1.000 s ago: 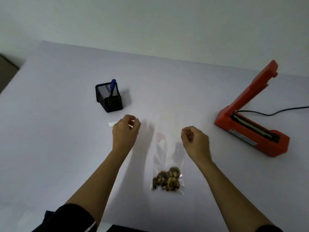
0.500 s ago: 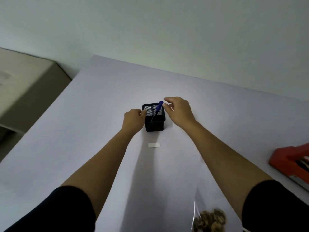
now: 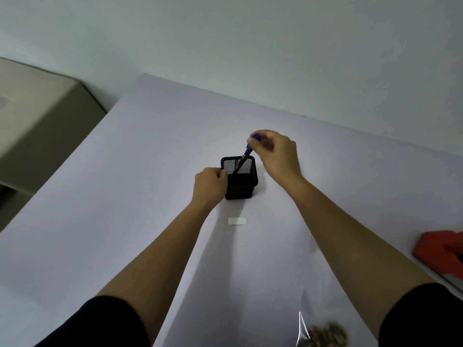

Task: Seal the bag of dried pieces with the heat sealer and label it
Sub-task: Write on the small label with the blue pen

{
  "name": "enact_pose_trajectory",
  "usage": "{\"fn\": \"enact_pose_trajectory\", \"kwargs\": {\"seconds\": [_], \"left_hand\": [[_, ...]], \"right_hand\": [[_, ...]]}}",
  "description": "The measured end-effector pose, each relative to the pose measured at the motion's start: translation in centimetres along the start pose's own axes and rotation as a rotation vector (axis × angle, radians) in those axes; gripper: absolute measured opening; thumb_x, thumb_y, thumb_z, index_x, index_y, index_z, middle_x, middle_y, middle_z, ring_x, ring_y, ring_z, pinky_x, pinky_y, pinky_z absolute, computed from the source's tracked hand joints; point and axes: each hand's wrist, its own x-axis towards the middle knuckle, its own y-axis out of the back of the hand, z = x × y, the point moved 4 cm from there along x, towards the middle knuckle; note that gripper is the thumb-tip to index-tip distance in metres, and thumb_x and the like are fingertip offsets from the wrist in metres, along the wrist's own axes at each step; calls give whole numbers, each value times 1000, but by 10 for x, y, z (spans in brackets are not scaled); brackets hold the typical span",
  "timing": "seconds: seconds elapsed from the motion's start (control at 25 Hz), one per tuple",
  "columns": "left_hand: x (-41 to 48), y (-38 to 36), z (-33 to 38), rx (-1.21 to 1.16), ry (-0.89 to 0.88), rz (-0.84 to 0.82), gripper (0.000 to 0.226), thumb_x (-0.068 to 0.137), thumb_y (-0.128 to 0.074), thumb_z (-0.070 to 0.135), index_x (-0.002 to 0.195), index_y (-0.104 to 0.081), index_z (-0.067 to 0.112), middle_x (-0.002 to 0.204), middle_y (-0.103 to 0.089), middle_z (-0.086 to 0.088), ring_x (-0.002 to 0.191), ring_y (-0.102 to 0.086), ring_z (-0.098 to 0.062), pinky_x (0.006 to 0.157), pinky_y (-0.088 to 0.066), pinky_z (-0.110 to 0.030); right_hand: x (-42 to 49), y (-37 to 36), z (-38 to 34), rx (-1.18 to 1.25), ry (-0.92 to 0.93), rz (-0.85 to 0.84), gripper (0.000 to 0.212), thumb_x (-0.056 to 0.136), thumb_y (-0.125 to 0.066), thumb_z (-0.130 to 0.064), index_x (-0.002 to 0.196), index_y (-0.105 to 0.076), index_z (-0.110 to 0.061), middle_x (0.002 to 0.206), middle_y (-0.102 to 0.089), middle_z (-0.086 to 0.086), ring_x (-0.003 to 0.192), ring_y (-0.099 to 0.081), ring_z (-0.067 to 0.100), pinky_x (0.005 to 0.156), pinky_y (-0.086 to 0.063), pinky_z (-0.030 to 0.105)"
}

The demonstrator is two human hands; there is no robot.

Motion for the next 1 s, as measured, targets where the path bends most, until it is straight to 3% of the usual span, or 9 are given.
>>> {"fn": "enact_pose_trajectory", "kwargs": {"seconds": [0.12,0.2,0.24,0.4,0.52,0.64,0.76,0.92,1.0], "left_hand": [[-7,17,14,-77,-140,39,18,95,-39,17,88,-55,17,85,-57,2,79,-48,-17,58,-34,-21],[-17,28,28,-189,-239,-40,30,93,-47,17,121,-57,20,106,-59,11,90,-56,-5,68,-38,-3],[-23,31,34,-193,-293,-76,34,92,-51,19,125,-56,21,107,-62,11,90,-59,-1,70,-40,-1],[-37,39,52,-167,-385,2,22,88,-63,21,109,-67,16,83,-68,7,69,-59,6,63,-42,-3],[-51,41,69,-163,-485,29,18,89,-61,21,103,-69,13,73,-66,5,58,-54,0,57,-40,-7],[-68,35,91,-49,-609,32,19,92,-57,20,98,-70,7,66,-60,6,58,-53,-6,57,-38,-5],[-79,27,95,-67,-625,-19,22,95,-52,21,89,-68,7,61,-56,14,56,-57,0,59,-39,-4],[-79,23,94,-242,-562,-170,22,96,-49,21,80,-64,19,65,-62,9,57,-58,-1,64,-47,-12],[-80,18,71,-262,-505,-261,28,96,-49,20,73,-62,20,63,-62,7,56,-56,-3,63,-47,-18]], "right_hand": [[4,34,-21,102,-2,126,11,85,-64,-30,87,-69,-20,77,-70,-7,75,-65,4,73,-48,16],[3,51,-34,164,1,173,8,86,-64,-29,84,-66,-22,73,-67,-13,69,-61,-3,70,-46,11],[1,55,-39,177,3,180,6,86,-63,-29,84,-65,-24,72,-66,-15,67,-60,-4,69,-46,9],[-7,65,-52,271,-26,211,9,87,-61,-33,88,-63,-24,78,-69,-7,72,-64,7,71,-50,17],[-19,62,-55,286,-109,123,28,89,-51,-49,91,-60,-22,77,-66,-5,55,-57,2,57,-48,19],[-32,55,-58,127,-136,148,48,93,-43,-46,60,-60,-16,51,-59,-8,48,-55,4,56,-44,19],[-31,63,-62,154,-155,275,51,95,-40,-32,50,-54,-13,51,-58,-3,49,-56,7,58,-45,23],[-36,61,-62,157,-140,264,52,95,-39,-29,47,-52,-14,49,-55,-3,43,-52,3,53,-45,20],[-29,81,-56,219,-242,432,52,94,-38,-31,46,-50,-16,48,-54,-1,50,-55,12,60,-50,29]]}}
